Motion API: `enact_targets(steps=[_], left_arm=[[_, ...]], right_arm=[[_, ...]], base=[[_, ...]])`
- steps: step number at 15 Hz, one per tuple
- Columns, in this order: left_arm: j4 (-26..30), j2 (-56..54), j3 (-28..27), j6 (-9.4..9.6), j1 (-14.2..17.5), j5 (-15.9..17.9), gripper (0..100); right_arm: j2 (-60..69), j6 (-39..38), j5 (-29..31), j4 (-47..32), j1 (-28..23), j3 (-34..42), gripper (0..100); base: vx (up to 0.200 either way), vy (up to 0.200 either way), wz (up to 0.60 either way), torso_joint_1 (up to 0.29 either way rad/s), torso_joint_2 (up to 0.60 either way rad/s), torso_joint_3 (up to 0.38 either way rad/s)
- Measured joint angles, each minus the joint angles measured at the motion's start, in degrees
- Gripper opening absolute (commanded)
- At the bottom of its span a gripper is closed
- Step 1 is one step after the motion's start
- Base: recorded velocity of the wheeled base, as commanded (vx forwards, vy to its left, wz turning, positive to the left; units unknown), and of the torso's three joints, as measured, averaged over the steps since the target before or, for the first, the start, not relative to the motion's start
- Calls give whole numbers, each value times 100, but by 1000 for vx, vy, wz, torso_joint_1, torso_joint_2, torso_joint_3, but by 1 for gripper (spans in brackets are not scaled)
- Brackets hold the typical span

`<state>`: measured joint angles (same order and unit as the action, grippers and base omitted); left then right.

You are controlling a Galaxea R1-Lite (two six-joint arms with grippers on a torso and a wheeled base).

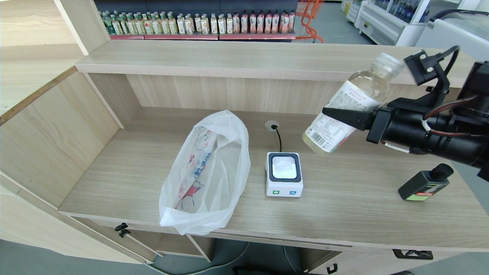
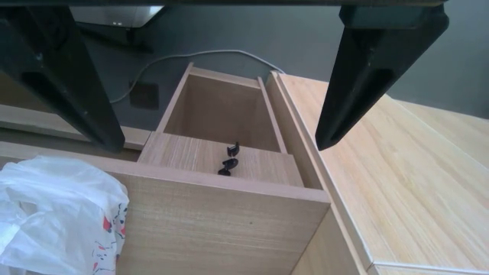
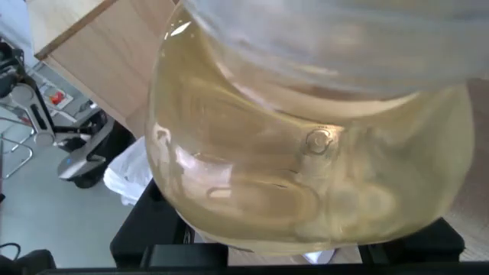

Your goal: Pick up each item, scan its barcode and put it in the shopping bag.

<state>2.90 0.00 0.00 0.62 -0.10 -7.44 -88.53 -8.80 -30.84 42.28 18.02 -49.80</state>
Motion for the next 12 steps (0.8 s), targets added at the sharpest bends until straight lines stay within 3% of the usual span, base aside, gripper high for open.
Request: enact_targets(steps=[3, 8, 12], left_arm=[[0, 0, 0, 16, 2, 0, 100], [-1, 0, 0, -13, 2, -2, 100], [0, 0, 0, -16, 0, 0, 100]], right_arm=[[311, -305, 68, -40, 52, 121, 0], [650, -1306, 74, -645, 235, 121, 0], [686, -1367, 74, -719, 579, 96, 0]], base=[[0, 0, 0, 0, 0, 0], [0, 200, 0, 2, -1, 5], [0, 200, 0, -2, 0, 5]])
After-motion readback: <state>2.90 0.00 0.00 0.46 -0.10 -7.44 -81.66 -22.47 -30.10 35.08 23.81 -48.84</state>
